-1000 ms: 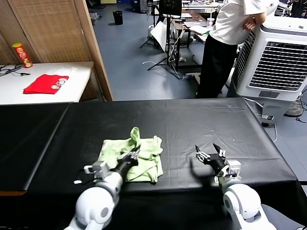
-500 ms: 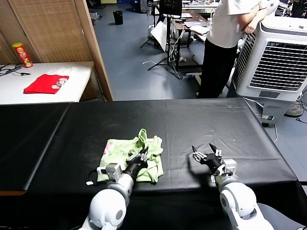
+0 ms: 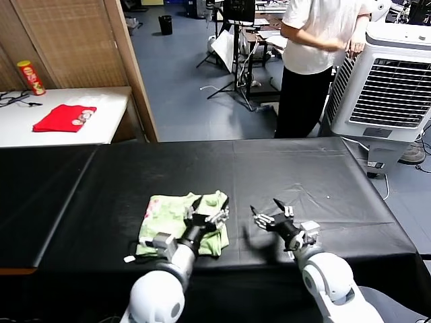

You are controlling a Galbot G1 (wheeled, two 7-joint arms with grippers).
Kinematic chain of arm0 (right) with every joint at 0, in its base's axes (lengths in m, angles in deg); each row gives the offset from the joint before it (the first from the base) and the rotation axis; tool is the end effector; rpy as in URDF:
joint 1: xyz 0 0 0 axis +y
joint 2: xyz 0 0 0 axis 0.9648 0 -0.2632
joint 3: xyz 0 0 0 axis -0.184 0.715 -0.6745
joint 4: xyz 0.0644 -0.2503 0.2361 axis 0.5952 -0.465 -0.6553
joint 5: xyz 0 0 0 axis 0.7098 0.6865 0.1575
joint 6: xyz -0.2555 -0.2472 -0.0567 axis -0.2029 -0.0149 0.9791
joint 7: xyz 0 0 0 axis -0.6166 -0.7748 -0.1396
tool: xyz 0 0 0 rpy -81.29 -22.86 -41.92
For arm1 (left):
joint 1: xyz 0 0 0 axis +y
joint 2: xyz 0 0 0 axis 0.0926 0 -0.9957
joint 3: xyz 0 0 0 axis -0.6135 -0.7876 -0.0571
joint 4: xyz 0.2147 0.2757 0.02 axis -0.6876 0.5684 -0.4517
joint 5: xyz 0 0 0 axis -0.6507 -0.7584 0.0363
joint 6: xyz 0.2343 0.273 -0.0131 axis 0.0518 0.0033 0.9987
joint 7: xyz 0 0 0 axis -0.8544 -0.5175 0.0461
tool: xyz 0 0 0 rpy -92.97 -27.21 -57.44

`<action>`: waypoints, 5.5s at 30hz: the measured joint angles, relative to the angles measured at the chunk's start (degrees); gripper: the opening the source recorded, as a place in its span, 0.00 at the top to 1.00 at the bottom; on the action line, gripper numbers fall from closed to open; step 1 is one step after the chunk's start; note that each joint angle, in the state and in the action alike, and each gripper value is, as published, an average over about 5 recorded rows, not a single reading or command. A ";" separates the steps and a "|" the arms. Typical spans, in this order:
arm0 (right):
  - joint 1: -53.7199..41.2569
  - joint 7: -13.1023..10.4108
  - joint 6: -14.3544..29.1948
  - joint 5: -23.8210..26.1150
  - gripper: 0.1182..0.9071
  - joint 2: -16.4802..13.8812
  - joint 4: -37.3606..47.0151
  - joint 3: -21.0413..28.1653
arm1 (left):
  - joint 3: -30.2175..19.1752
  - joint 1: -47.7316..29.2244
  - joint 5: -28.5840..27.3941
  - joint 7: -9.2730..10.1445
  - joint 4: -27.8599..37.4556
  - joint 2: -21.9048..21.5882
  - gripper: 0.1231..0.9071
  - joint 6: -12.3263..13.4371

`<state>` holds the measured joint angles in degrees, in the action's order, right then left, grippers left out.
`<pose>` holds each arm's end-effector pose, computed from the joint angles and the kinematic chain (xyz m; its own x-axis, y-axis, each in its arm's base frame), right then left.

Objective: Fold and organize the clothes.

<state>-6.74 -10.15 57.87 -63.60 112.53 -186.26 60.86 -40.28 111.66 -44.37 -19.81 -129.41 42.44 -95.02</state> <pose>0.2900 -0.0144 -0.2785 -0.8647 -0.4025 0.3005 -0.3967 0.9142 0.0829 0.2286 -0.0643 -0.2387 -0.9438 0.2859 0.1657 0.2542 0.9485 -0.1891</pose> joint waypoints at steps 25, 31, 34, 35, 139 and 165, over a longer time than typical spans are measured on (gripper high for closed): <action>-19.11 1.25 -7.94 0.21 0.14 0.31 4.09 22.92 | 13.37 5.52 -5.10 1.22 2.28 -5.48 0.14 1.53; -17.33 -3.03 -15.82 1.87 0.14 -1.01 0.64 22.54 | 13.42 5.96 -5.59 1.22 2.33 -5.29 0.14 1.67; -14.97 -4.07 -17.36 2.08 0.14 -2.25 -1.98 21.52 | 13.51 5.98 -5.54 1.25 2.31 -5.58 0.14 1.65; -13.93 -4.17 -17.48 2.14 0.14 -2.73 -2.91 21.07 | 13.53 5.97 -5.49 1.28 2.28 -5.73 0.14 1.64; 14.05 -2.95 1.09 8.54 0.14 1.50 -11.64 1.78 | 6.12 5.40 -4.35 -0.90 2.28 -6.52 0.92 3.38; -6.21 -15.07 -6.17 -24.33 0.15 12.03 6.41 11.32 | 9.86 10.71 -10.67 -4.67 -0.15 -7.08 0.14 12.97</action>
<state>-12.96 -25.23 51.69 -87.92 124.56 -179.84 72.17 -30.42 122.38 -55.04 -24.47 -129.56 35.37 -82.05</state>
